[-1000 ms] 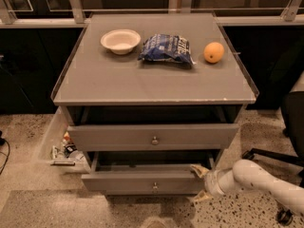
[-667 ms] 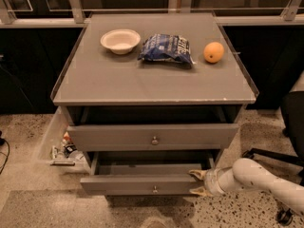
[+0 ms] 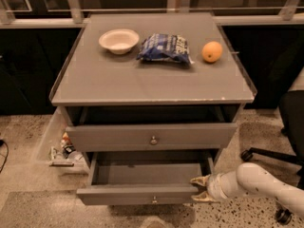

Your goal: Open middle drawer

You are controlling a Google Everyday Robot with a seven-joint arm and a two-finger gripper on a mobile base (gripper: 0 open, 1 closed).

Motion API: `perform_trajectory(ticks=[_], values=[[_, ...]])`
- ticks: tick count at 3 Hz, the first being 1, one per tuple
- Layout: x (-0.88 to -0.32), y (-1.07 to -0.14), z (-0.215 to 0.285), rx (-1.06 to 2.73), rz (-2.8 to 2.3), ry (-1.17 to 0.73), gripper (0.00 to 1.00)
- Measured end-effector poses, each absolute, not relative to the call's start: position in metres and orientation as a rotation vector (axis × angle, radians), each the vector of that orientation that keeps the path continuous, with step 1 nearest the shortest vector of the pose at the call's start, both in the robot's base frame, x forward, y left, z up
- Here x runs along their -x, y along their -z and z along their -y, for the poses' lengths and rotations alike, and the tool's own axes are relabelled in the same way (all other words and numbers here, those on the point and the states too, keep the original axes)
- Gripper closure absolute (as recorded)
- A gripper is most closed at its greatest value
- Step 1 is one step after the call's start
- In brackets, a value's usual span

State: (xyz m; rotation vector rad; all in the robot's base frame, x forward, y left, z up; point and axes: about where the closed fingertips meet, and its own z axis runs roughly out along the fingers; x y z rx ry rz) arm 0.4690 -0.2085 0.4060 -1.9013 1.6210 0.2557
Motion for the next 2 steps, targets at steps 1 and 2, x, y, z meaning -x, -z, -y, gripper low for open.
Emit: perform_trajectory(ticks=[1,2], values=[[-0.4690,-0.4060,0.2084,1.901,-1.621,-0.256,0.59],[-0.4690,-0.4059,0.2084,1.901,-1.621,-0.256,0.36]])
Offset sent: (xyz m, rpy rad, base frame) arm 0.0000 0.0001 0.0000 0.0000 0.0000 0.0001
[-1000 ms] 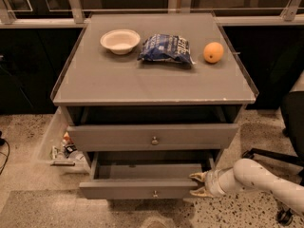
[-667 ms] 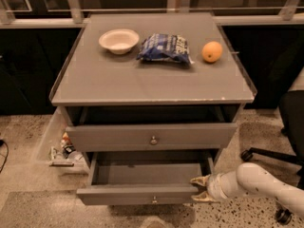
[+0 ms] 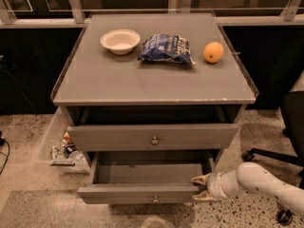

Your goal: Open middle drawer

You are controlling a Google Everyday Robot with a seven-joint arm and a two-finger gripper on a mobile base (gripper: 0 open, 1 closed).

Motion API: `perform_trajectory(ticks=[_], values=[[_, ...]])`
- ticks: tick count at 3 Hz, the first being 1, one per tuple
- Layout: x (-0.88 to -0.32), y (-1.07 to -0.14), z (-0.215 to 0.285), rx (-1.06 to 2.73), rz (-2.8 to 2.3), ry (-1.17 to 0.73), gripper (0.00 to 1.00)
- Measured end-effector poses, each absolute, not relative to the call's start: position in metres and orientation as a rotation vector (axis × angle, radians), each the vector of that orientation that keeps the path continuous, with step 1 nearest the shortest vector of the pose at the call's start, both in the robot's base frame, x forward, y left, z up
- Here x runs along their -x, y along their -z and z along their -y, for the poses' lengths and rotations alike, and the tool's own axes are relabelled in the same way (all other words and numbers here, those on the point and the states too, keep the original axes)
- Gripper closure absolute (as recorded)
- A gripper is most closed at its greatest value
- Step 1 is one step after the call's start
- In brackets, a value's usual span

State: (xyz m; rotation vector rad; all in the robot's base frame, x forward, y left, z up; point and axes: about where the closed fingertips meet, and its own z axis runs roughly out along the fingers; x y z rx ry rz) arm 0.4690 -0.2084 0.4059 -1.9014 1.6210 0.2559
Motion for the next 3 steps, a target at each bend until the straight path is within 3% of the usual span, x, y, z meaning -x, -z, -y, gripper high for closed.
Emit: perform_trajectory(ticks=[1,2,3], values=[[-0.469,-0.406,0.208,1.901,-1.621,-0.256,0.13],[-0.451,-0.391,0.213,1.899,-1.628,-0.315,0.16],[-0.428,-0.380,0.221,1.894,-1.654,-0.341,0.39]])
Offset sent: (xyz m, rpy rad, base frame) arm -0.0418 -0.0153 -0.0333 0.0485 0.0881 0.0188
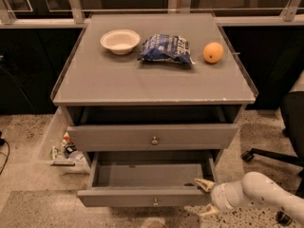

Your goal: Open middle drawer

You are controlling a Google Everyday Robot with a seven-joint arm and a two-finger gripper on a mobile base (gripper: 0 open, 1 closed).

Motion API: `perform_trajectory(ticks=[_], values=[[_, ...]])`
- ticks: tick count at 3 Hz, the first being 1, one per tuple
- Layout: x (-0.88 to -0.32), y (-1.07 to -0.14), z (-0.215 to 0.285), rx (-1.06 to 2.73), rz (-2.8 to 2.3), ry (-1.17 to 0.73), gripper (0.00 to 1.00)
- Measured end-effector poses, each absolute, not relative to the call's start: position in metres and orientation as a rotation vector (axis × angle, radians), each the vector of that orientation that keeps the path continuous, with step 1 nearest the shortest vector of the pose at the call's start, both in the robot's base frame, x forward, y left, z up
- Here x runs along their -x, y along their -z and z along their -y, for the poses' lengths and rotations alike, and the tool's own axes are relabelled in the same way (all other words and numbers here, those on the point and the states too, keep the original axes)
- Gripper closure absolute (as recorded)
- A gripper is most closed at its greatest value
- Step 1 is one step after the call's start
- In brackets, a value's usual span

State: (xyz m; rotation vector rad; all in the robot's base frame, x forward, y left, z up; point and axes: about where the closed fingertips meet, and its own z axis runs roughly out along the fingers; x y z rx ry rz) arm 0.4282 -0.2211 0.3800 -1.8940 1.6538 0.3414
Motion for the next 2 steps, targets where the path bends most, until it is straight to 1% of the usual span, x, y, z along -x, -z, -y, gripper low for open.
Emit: perform_trajectory(ticks=[2], values=[[-0.4289,-0.3910,0.2198,1.894,-1.654,-0.341,0.85]])
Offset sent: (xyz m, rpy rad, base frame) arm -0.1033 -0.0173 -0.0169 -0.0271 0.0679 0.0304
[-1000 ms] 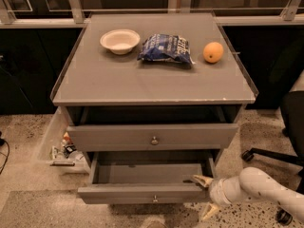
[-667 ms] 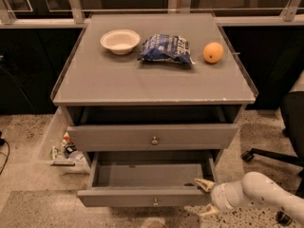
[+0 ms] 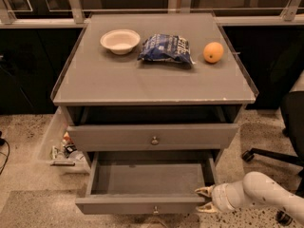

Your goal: Open middle drawer

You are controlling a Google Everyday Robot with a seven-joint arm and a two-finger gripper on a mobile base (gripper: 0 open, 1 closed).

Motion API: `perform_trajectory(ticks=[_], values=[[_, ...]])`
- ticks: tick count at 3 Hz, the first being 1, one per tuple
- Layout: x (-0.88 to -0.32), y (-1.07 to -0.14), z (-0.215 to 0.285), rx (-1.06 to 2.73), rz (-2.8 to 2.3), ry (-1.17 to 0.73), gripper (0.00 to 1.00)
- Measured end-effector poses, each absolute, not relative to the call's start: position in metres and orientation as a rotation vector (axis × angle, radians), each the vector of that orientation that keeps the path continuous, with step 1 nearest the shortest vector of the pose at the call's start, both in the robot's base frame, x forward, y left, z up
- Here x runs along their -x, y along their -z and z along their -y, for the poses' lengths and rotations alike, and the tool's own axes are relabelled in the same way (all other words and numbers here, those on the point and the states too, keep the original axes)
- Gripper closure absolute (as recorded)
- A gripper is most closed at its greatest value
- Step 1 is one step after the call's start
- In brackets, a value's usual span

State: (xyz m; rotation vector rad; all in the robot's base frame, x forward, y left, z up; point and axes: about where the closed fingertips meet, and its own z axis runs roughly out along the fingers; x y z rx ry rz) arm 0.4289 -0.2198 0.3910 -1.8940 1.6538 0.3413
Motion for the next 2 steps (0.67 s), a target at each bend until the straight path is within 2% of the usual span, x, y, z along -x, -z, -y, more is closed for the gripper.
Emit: perform_trajectory(ticks=[1,2], values=[[-0.418,-0.394,0.223,1.919,-1.637,-0.319,1.00],[-0.403,-0.393,0.223,1.921,-1.640,-0.327,1.00]])
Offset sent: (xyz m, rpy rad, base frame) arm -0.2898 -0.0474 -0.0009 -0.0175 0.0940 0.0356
